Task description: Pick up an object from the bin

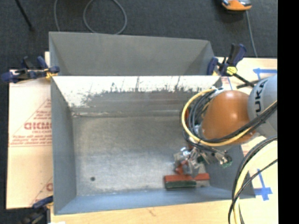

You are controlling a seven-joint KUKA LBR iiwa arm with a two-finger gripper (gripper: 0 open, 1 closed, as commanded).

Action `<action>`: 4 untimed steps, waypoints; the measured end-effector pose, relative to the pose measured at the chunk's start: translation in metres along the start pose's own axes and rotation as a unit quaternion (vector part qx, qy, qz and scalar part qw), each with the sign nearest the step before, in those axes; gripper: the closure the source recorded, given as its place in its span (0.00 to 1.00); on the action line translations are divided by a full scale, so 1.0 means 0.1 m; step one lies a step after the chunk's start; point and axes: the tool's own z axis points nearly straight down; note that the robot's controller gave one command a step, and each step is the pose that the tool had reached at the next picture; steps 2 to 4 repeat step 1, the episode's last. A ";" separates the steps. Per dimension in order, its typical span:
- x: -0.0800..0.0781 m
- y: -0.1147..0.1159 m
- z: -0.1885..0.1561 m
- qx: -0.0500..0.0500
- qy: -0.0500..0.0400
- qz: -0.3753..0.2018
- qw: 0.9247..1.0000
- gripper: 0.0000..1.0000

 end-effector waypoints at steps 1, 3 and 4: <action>-0.01 0.05 -1.43 0.002 -0.003 -0.001 1.000 1.00; -0.01 0.05 -1.43 0.002 -0.003 -0.001 1.000 1.00; -0.01 0.05 -1.43 0.002 -0.003 -0.001 1.000 1.00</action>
Offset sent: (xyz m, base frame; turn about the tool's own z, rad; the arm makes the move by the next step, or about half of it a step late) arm -0.0049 0.0058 0.1381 -0.0062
